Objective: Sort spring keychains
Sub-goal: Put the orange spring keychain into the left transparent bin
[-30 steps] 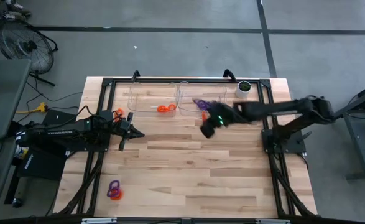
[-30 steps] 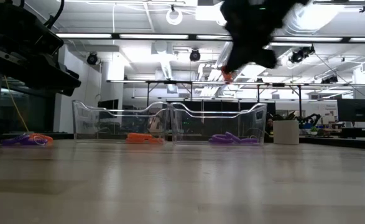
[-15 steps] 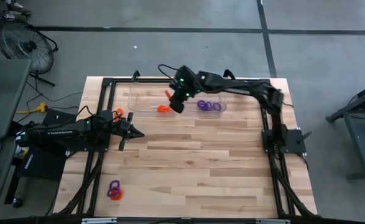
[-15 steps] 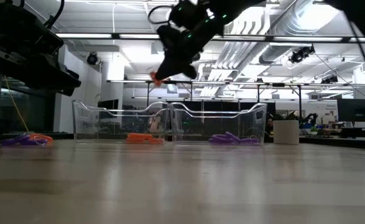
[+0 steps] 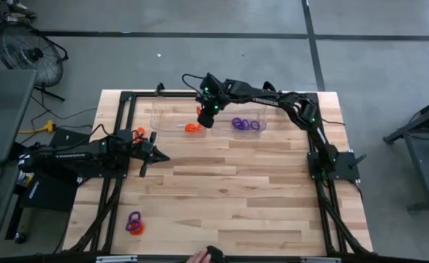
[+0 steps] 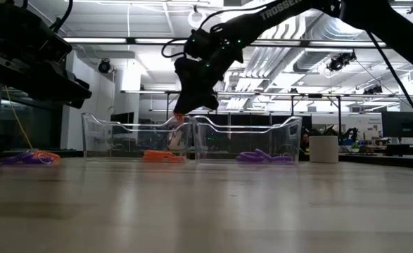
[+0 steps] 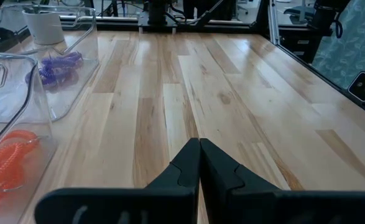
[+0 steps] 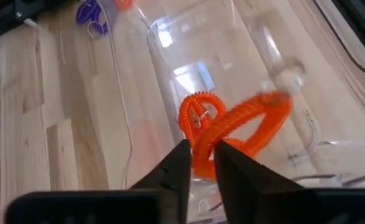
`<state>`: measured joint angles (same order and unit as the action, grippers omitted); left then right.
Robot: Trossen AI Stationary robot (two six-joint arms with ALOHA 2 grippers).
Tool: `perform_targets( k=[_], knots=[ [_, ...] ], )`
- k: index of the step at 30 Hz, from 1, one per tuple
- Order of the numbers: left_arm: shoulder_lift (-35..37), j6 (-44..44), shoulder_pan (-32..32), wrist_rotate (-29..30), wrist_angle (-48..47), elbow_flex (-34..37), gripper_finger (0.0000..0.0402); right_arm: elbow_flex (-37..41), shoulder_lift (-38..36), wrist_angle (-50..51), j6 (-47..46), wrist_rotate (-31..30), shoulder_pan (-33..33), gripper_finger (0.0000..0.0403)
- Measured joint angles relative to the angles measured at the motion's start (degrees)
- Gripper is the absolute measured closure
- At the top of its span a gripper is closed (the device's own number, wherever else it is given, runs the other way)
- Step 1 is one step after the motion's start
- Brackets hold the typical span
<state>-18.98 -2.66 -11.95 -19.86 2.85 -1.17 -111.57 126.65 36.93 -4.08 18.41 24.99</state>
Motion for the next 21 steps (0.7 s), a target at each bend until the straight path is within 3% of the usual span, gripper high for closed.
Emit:
perform_targets(
  k=[13, 17, 21],
  knots=[
    [-0.02, -0.02, -0.02, 0.00, 0.00, -0.02, 0.0400, 0.02, -1.29, -0.55, 1.59, 2.91, 0.13, 0.0187],
    [-0.01, -0.02, 0.00, 0.00, 0.02, -0.02, 0.0400, 0.02, -4.35, 0.53, 2.77, 3.39, 0.13, 0.0178],
    [-0.02, -0.02, 0.00, 0.00, 0.00, 0.00, 0.0400, 0.00, -7.44, 3.60, 5.90, 5.01, -0.18, 0.0200]
  ],
)
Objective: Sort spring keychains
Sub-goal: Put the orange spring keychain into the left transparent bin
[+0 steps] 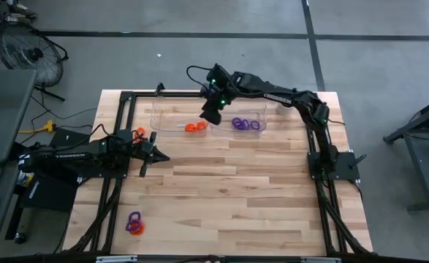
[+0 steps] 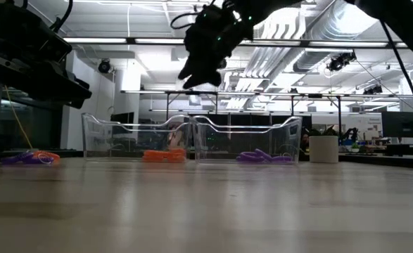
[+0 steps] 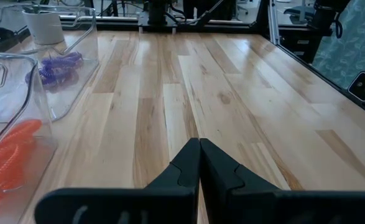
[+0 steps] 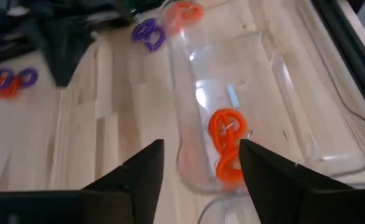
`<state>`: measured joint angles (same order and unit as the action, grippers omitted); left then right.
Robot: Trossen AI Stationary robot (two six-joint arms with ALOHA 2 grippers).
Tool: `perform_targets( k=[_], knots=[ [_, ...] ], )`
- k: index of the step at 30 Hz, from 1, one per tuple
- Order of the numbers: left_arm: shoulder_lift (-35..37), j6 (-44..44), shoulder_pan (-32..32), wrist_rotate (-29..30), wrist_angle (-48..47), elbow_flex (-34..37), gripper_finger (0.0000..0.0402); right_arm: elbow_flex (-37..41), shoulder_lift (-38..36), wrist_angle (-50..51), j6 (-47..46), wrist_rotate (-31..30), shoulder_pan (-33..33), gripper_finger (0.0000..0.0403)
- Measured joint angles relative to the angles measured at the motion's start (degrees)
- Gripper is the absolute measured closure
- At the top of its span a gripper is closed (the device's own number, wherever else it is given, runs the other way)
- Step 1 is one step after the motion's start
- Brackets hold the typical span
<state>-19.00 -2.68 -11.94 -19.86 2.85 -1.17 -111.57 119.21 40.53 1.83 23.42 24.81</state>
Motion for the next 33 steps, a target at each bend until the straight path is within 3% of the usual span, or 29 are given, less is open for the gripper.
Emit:
perform_targets(
  k=[5, 9, 15, 19, 25, 33],
  knots=[
    [0.01, 0.00, 0.00, 0.01, 0.00, -0.01, 0.0400, 1.16, -3.50, 6.46, 5.96, 0.14, -0.88, 0.0249],
    [0.02, 0.00, 0.00, 0.00, 0.02, -0.02, 0.0400, 10.22, -9.65, 4.84, 10.74, 0.13, -2.09, 0.0292],
    [0.02, 0.02, 0.00, 0.02, 0.01, -0.02, 0.0400, 34.33, -24.34, -10.80, 13.57, 0.04, -3.93, 0.0359],
    [0.02, 0.02, 0.00, 0.02, 0.02, -0.02, 0.0400, 50.46, -33.92, -24.10, 7.85, -1.15, -5.06, 0.0397],
    [0.00, 0.02, -0.01, 0.01, 0.01, -0.01, 0.0400, 71.54, -46.16, -44.18, -5.99, -3.57, -5.22, 0.0391],
    [0.02, 0.00, 0.00, 0.01, 0.01, -0.01, 0.0400, 91.33, -59.54, -61.95, -12.16, -6.04, -6.38, 0.0401]
  ],
)
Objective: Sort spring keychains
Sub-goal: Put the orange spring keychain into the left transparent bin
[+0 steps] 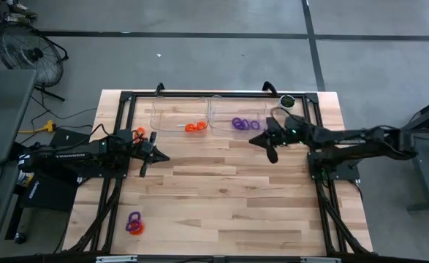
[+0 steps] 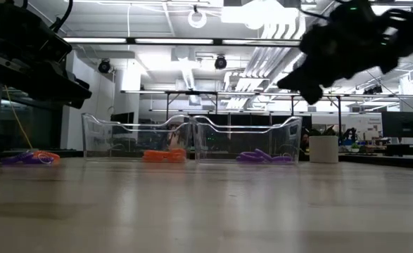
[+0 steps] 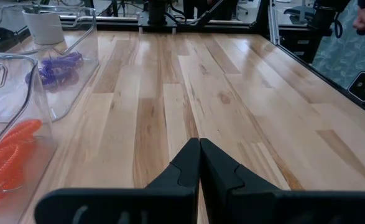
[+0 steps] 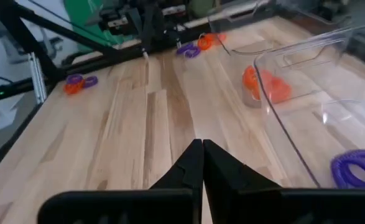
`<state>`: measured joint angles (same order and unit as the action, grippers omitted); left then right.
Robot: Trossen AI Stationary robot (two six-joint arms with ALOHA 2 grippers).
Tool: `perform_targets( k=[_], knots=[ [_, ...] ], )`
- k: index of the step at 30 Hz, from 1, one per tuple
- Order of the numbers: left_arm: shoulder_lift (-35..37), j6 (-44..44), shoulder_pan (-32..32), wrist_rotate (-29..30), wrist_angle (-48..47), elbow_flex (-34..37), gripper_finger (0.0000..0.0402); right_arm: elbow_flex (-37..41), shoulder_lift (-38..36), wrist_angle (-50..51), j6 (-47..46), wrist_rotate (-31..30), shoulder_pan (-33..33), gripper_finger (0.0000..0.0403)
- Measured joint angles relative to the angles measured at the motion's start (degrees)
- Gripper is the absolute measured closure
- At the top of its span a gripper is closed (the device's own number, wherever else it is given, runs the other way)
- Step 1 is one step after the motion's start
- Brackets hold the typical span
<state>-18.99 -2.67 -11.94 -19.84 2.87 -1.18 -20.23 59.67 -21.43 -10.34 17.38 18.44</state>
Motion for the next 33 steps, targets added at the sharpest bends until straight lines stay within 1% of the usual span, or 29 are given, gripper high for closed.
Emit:
perform_targets(
  k=[3, 9, 12, 14, 19, 25, 28, 33],
  knots=[
    [-0.02, 0.02, -0.02, 0.00, 0.01, 0.00, 0.0400, 5.39, -5.40, -2.64, -1.56, -2.42, -2.22, 0.0401],
    [0.00, 0.00, -0.01, 0.01, -0.01, -0.01, 0.0400, 13.71, -17.26, -6.47, -4.78, -9.32, -7.88, 0.0402],
    [0.01, 0.00, 0.00, -0.01, 0.01, 0.01, 0.0400, 16.81, -23.29, -7.04, -4.84, -12.89, -9.94, 0.0402],
    [-0.02, 0.02, -0.02, -0.01, 0.01, -0.01, 0.0400, 17.86, -26.45, -7.11, -4.76, -13.86, -10.66, 0.0402],
    [0.01, 0.01, 0.00, 0.00, -0.01, 0.00, 0.0400, 19.63, -31.67, -6.74, -4.29, -13.98, -11.15, 0.0402],
    [-0.02, 0.01, -0.02, -0.01, -0.02, 0.00, 0.0400, 19.65, -37.45, -5.10, -1.84, -13.91, -11.15, 0.0403],
    [0.00, 0.00, -0.02, 0.01, 0.00, 0.00, 0.0400, 19.65, -40.85, -3.66, -1.42, -12.29, -11.16, 0.0403],
    [-0.02, 0.00, 0.00, 0.00, 0.00, 0.00, 0.0400, 19.65, -48.31, 2.87, -1.60, -10.80, -13.16, 0.0403]
  ],
)
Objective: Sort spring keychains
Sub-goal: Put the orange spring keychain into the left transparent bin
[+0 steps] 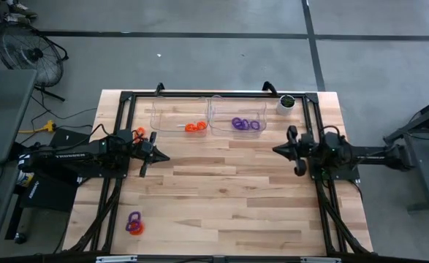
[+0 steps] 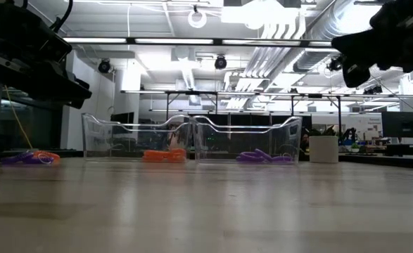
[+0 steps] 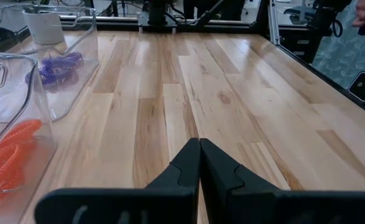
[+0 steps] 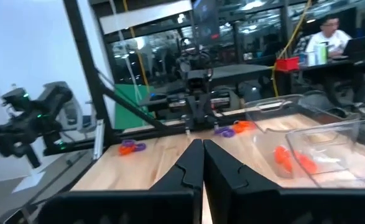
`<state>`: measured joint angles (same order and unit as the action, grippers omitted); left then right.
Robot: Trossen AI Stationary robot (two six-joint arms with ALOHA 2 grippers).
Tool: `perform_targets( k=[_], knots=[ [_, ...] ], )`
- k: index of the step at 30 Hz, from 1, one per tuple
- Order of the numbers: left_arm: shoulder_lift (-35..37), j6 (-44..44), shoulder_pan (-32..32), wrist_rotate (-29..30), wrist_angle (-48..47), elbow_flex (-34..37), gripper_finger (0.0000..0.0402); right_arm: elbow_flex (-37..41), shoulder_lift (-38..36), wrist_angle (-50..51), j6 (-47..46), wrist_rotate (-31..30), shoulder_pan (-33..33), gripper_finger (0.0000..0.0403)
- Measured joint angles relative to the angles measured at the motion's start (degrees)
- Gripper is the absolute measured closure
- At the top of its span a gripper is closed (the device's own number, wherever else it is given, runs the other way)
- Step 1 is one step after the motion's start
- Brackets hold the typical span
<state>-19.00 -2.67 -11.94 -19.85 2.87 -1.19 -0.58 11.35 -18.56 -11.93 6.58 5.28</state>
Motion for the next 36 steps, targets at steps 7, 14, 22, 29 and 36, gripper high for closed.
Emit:
perform_targets(
  k=[7, 14, 22, 29, 36],
  knots=[
    [0.01, 0.00, 0.00, 0.00, -0.02, 0.00, 0.0400, 0.02, -11.30, 13.49, -0.08, 0.03, -3.27, 0.0403],
    [0.02, 0.00, -0.01, -0.03, -0.17, 0.02, 0.0400, 0.02, -11.21, 16.10, 0.43, 0.21, -4.96, 0.0403],
    [0.02, -0.01, -0.02, -0.01, -0.15, 0.00, 0.0400, 0.02, -10.18, 16.38, 0.43, -0.32, -4.96, 0.0403],
    [0.02, -0.01, -0.02, -0.03, -0.15, 0.00, 0.0400, 0.04, -10.16, 16.14, 0.43, -0.32, -4.96, 0.0402],
    [0.02, 0.01, -0.02, -0.01, -0.17, 0.00, 0.0400, 0.04, -10.16, 16.12, 0.43, -0.32, -4.96, 0.0402]
  ],
)
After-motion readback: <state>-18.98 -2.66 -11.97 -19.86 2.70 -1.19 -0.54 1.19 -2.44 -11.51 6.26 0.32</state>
